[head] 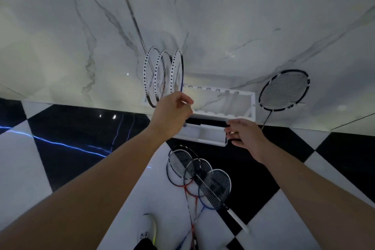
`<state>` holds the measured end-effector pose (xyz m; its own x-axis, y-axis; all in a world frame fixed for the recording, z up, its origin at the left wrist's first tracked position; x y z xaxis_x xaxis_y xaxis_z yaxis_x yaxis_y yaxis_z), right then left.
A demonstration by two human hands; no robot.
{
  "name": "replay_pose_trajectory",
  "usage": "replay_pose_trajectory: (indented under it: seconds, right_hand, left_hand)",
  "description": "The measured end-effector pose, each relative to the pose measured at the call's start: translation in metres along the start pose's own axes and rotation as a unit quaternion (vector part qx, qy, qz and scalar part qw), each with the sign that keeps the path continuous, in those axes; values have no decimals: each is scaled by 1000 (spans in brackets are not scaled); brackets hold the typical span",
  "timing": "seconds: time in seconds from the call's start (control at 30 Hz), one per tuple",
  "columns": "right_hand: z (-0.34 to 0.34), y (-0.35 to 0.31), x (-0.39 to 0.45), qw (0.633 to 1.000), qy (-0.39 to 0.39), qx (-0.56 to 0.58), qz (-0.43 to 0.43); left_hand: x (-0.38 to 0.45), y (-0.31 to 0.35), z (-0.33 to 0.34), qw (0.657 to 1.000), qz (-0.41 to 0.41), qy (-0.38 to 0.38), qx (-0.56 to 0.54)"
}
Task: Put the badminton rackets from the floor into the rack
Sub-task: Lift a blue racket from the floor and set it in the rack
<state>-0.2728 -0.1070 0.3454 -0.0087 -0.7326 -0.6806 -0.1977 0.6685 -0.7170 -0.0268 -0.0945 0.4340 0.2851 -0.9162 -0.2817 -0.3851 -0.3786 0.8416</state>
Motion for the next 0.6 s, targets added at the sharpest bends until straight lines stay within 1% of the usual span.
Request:
replay_pose_trajectory:
  seconds: [0.07,0.17,0.33,0.43,0.6]
  right_hand:
    - [-11,36,1,1000,15,-15,16]
    - [-17,95,8,999,26,-32,33]
    - [-3,205,43,995,39,-72,50]
    - [15,261,77,992,36,-115,30]
    - [47,343,146,977,13,-211,-37]
  left_hand:
    - [-8,-37,22,999,-25,-19,-11]
    - [-9,-103,54,995,-90,-34,-26]
    - [-1,-219,91,984,-169,-37,-36]
    - [9,-282,110,978,-201,-42,-35]
    - [36,-380,144,964,-258,-41,-56]
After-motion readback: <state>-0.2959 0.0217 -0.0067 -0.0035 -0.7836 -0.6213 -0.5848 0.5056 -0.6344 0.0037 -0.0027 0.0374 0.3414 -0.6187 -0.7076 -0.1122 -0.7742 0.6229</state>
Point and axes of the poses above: each hand's wrist, its own x-axis towards the middle knuckle, its own z-axis out of the palm, y = z × x, the point moved 6 cm from there along x, towards the middle knuckle, and after that the axes turned 3 degrees about y, right-handed, at the moved point
